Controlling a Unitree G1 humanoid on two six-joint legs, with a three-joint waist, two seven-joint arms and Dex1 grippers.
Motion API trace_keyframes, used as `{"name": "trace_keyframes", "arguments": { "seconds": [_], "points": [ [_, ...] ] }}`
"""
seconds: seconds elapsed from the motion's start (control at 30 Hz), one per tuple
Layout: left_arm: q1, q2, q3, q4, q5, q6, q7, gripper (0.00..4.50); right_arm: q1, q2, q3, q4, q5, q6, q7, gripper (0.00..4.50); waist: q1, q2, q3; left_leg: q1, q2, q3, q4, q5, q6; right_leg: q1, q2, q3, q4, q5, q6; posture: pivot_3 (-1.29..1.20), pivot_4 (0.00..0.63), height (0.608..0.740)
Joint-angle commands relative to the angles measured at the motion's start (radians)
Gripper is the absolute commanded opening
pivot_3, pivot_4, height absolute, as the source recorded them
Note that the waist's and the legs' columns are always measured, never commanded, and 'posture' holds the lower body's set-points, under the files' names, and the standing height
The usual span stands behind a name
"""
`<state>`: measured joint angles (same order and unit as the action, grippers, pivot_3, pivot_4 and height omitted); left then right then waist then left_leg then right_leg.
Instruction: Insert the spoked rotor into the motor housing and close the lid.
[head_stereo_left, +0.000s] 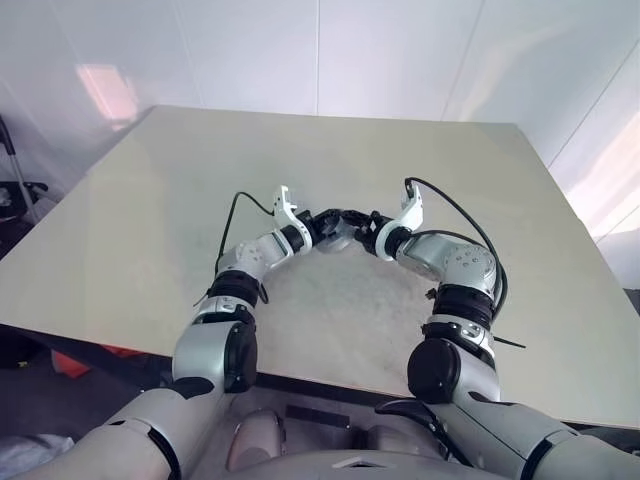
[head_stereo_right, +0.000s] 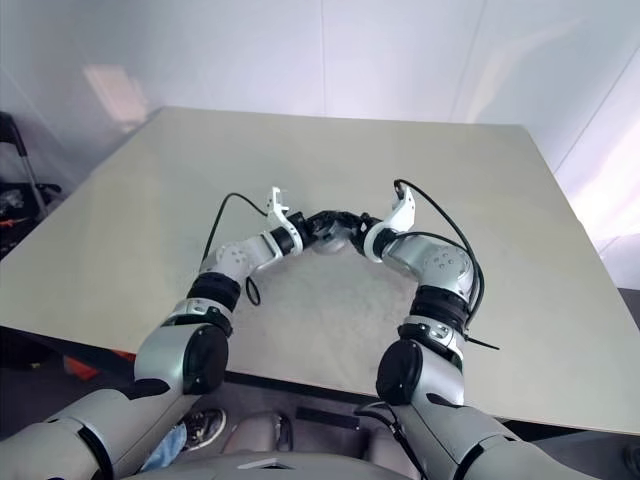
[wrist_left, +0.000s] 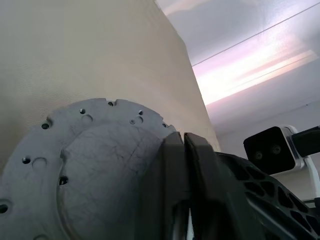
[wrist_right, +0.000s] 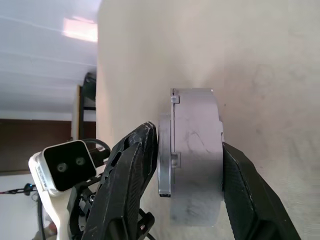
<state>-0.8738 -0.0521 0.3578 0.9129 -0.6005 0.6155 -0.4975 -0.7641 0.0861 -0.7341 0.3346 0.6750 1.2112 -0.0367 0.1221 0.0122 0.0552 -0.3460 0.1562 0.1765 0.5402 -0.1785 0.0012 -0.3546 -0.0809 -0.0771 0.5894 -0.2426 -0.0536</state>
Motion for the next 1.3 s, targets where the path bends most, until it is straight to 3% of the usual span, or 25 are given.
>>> {"name": "trace_keyframes", "arguments": {
  "seconds": [0.03, 0.5, 1.3],
  "points": [
    [0.054, 0.031, 0.018, 0.082, 0.034, -0.004, 0.079, 0.0, -0.013, 0.003, 0.013, -0.019, 0.075, 0.011, 0.025, 2.27, 0.001, 0.0, 0.0, 0.0, 0.0, 0.0, 0.0, 0.0, 0.0, 0.0, 0.0, 0.0, 0.0, 0.0, 0.0, 0.0, 0.0, 0.74],
    [0.062, 0.037, 0.021, 0.08, 0.035, -0.02, 0.086, 0.0, -0.014, 0.002, -0.002, 0.002, 0.087, -0.01, 0.01, 2.27, 0.0, 0.0, 0.0, 0.0, 0.0, 0.0, 0.0, 0.0, 0.0, 0.0, 0.0, 0.0, 0.0, 0.0, 0.0, 0.0, 0.0, 0.74],
    [0.065, 0.038, 0.003, 0.078, 0.043, -0.039, 0.087, 0.0, -0.011, -0.02, -0.036, 0.073, 0.196, -0.195, -0.146, 2.27, -0.021, 0.001, -0.001, 0.002, 0.001, 0.0, 0.0, 0.0, 0.0, 0.002, 0.0, 0.0, 0.0, -0.003, 0.006, 0.0, 0.0, 0.74]
  ]
}}
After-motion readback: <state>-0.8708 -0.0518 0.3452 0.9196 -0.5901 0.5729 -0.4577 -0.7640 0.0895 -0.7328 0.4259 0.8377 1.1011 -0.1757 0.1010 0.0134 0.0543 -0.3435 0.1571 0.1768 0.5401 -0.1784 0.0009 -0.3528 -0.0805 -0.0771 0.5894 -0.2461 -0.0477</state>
